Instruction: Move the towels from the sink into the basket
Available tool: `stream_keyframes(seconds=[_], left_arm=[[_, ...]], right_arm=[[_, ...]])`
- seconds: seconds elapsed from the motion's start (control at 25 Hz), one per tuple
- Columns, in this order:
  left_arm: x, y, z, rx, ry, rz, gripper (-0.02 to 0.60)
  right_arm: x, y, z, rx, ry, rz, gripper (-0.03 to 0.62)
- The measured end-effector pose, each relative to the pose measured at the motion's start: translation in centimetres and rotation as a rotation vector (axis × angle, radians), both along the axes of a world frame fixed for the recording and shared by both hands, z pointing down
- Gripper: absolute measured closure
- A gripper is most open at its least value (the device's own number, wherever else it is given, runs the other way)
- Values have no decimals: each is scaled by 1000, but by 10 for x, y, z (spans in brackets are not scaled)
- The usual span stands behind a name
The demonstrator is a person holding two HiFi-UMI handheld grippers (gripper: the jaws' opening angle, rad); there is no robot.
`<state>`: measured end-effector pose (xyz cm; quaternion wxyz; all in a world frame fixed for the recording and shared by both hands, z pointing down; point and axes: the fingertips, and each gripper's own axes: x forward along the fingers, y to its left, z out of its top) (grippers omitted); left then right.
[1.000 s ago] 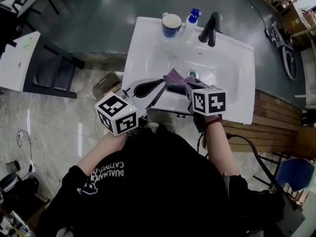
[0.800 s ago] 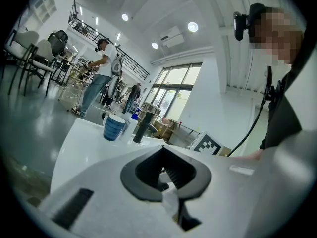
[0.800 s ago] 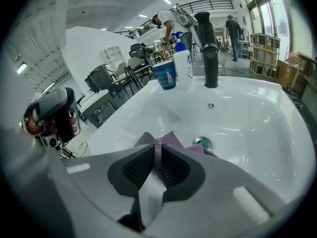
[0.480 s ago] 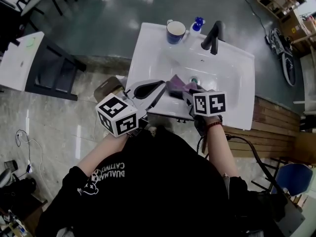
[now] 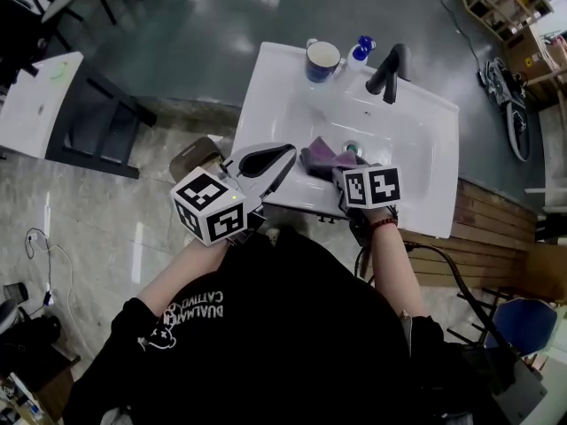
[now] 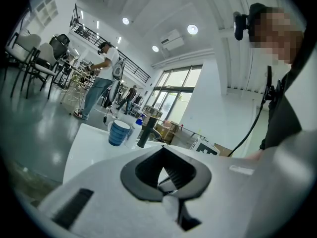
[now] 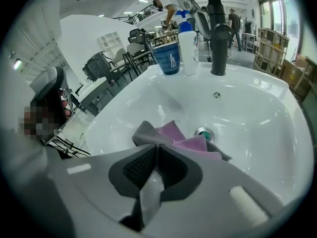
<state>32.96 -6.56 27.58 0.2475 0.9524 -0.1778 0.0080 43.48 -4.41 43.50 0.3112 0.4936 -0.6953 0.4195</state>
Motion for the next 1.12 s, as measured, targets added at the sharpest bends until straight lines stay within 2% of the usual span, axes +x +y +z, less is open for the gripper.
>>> stream_keyframes(seconds=[0.32,0.56,0.88,1.12], left_arm=[[-9,-5,-10,22,15,-21,580],[-32,-5,-29,62,26,-27,580],[-108,-10,-46,85,42,-56,580],[-186,-22,-61,107,49,-88,580]], right_arm=[[-8,-15,-41,105,-45,15,568],[-36,-30,-92,222,-60,-8,569],[-126,-48,-143,334,-89,-82,569],[-205,-61,-177,414,-108,-112,569]])
